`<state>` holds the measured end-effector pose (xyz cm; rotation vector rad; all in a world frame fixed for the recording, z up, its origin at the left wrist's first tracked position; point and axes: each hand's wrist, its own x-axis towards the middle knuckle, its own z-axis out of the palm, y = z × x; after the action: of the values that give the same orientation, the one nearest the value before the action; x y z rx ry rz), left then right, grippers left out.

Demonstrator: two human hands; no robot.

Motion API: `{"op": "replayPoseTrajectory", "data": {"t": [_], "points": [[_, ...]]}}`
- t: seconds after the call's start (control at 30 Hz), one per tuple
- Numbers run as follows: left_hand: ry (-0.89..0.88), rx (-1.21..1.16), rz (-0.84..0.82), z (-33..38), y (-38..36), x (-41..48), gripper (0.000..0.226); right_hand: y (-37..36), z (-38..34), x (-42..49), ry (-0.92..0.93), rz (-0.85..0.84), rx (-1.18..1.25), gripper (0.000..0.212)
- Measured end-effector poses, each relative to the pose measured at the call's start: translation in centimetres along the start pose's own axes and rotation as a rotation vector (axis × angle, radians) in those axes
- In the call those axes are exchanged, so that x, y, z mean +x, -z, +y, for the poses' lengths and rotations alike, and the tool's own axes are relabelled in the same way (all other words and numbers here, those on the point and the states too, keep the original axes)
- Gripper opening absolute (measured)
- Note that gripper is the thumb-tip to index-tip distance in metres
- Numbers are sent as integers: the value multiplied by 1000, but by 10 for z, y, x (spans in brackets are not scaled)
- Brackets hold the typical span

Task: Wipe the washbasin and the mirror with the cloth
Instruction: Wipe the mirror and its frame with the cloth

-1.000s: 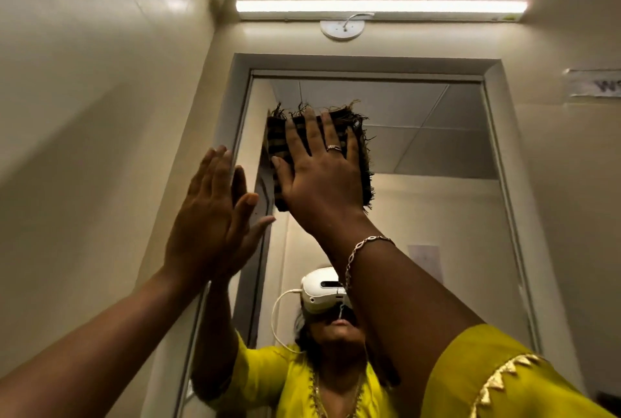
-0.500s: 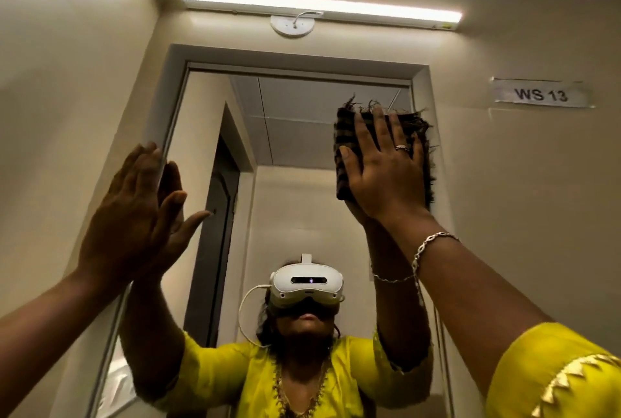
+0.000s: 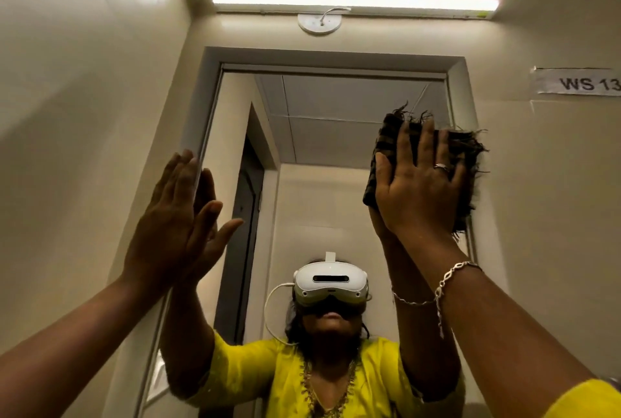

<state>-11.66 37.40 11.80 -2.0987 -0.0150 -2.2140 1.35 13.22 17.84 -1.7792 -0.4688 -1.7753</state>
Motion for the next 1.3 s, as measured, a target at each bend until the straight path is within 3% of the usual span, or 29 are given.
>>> {"op": "replayPoseTrajectory", "data": {"t": [0.17, 0.47, 0.7, 1.0, 1.3], "points": [[21, -42, 22, 4, 3, -3, 103, -5, -35, -13, -16, 16, 22, 64], [23, -174, 35, 7, 8, -3, 109, -18, -133, -37, 125, -22, 68, 60], [25, -251, 68, 0, 6, -4, 86, -27, -186, -40, 274, -171, 120, 61], [18, -244, 83, -4, 3, -2, 87, -22, -180, -42, 461, -224, 100, 58], [-21, -87, 25, 0, 5, -2, 94, -18, -137, -49, 403, -113, 204, 59]]}}
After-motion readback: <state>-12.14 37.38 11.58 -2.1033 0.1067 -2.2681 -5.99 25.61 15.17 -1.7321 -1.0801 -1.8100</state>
